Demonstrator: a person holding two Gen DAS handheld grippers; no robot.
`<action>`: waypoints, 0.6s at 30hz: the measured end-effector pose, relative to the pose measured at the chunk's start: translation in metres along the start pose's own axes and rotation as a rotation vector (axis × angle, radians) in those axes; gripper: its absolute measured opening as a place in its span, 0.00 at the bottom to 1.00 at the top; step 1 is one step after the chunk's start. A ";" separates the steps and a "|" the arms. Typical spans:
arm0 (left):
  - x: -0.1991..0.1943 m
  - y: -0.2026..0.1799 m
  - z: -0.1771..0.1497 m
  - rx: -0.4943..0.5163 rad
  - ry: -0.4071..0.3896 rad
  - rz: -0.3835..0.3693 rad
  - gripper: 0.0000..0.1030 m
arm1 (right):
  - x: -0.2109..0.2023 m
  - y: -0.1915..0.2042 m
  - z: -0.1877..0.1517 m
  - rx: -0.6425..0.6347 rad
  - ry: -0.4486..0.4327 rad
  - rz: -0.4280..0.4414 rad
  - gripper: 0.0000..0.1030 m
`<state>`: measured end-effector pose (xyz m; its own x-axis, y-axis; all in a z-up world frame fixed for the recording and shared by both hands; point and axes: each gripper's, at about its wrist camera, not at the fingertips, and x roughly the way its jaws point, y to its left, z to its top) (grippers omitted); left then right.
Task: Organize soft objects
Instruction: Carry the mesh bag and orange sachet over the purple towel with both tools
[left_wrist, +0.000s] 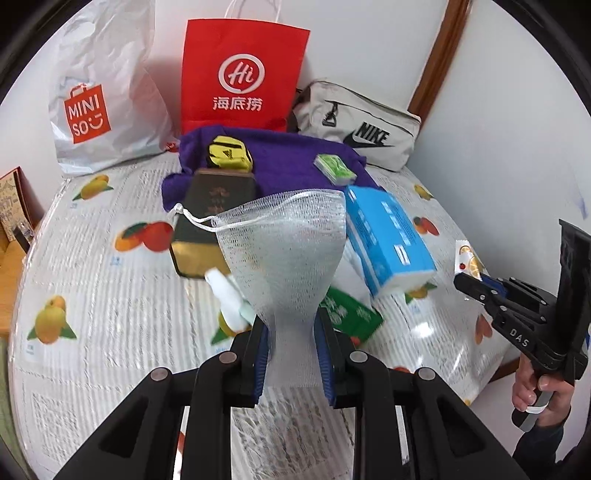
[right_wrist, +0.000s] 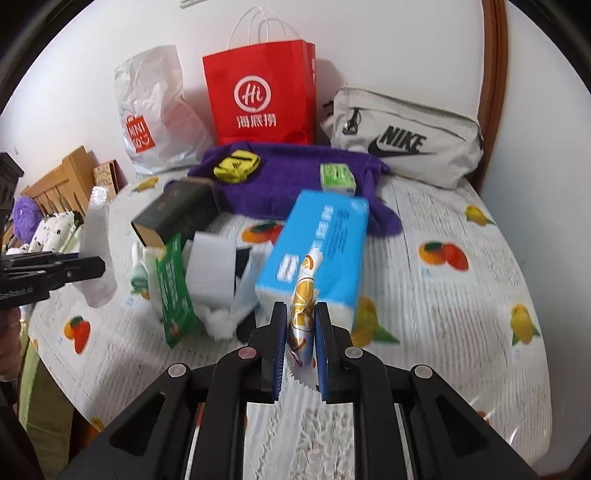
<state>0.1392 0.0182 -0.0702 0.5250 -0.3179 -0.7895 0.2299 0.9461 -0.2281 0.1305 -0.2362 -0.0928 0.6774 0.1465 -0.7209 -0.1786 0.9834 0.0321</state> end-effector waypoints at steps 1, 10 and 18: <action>0.000 0.001 0.003 -0.008 0.001 0.003 0.22 | 0.001 -0.001 0.005 0.001 -0.003 0.006 0.14; 0.018 0.018 0.055 -0.023 -0.014 0.024 0.22 | 0.025 -0.014 0.063 0.009 -0.026 0.026 0.14; 0.049 0.038 0.105 -0.036 0.003 0.039 0.22 | 0.060 -0.027 0.108 0.014 -0.022 0.019 0.14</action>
<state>0.2595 0.0317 -0.0582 0.5307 -0.2803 -0.7999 0.1796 0.9595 -0.2170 0.2527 -0.2420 -0.0620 0.6897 0.1670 -0.7045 -0.1815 0.9819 0.0550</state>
